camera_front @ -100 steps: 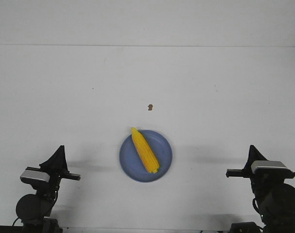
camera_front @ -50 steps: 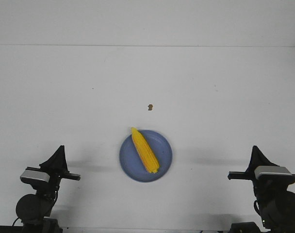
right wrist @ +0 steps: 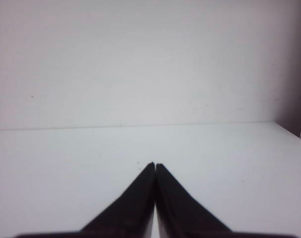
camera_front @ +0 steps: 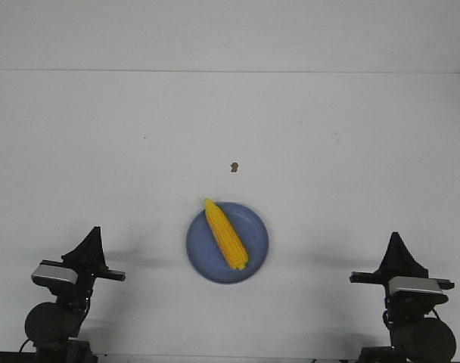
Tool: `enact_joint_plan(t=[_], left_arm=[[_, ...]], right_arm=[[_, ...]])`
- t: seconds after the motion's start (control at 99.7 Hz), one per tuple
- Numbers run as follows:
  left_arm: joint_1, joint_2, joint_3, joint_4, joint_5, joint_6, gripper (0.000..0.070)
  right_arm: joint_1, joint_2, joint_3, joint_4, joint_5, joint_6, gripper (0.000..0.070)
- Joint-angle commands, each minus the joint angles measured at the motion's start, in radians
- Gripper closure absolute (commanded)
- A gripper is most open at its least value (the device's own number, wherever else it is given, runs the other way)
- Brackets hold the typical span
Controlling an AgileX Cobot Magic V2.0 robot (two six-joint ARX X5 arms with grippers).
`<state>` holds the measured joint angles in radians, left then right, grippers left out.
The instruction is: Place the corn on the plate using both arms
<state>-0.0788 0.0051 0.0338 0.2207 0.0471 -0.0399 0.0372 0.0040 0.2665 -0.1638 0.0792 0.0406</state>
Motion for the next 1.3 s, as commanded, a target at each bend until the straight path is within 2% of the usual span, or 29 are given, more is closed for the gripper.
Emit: enact_joint_plan(t=[0.0, 0.471, 1.293], left_arm=[[0.001, -0.002, -0.020, 0.011, -0.003, -0.002, 0.0685], [0.001, -0.002, -0.020, 0.012, -0.003, -0.002, 0.0685], [0.001, -0.002, -0.020, 0.011, -0.003, -0.002, 0.0685]], right_arm=[[-0.004, -0.003, -0.024, 0.039, 0.000, -0.003, 0.0694], [-0.006, -0.003, -0.234, 0.252, 0.000, 0.023, 0.0694], [-0.006, -0.003, -0.254, 0.283, 0.000, 0.023, 0.0694]])
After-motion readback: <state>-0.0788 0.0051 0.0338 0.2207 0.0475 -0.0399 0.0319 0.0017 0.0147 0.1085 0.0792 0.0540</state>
